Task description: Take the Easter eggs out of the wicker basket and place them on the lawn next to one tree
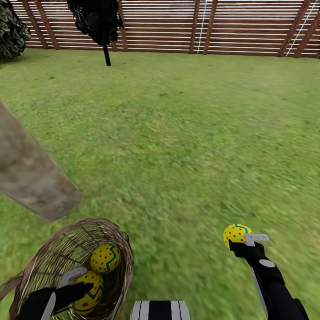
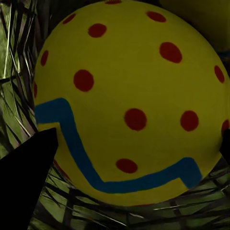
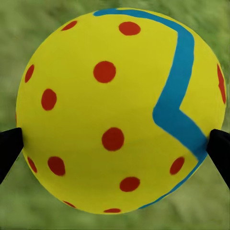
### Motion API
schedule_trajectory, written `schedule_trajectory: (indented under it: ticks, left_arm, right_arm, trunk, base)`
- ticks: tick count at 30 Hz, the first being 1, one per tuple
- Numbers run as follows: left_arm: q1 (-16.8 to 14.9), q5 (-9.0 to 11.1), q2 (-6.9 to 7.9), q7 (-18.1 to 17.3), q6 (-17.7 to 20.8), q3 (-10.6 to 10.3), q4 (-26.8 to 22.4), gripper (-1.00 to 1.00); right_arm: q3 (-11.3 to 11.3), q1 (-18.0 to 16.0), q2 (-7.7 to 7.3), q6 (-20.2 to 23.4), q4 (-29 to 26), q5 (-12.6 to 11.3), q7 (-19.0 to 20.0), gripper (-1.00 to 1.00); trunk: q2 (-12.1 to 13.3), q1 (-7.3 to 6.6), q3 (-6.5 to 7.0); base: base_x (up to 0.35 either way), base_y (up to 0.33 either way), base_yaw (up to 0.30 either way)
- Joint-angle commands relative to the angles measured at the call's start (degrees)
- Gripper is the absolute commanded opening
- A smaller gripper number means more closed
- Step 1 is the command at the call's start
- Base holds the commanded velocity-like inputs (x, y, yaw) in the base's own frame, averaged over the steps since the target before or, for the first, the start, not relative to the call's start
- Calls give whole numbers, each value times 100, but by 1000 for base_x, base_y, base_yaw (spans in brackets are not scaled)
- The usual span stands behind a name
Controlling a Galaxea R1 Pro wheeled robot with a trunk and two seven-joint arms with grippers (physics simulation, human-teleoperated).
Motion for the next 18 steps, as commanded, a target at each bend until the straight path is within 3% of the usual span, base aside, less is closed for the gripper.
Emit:
schedule_trajectory:
  ticks: [1, 18]
  left_arm:
    - [-2, 37, 1, -14, 40, 16, -6, -100]
    - [-2, 29, 70, -15, 40, 44, -68, -100]
  right_arm:
    - [-4, -3, 2, 25, 5, 59, 57, -100]
    - [207, 1, 30, 16, 193, 59, 56, -100]
  trunk:
    - [0, -3, 19]
    - [23, -47, 395]
  base:
    - [0, 0, 0]
    - [0, 0, 0]
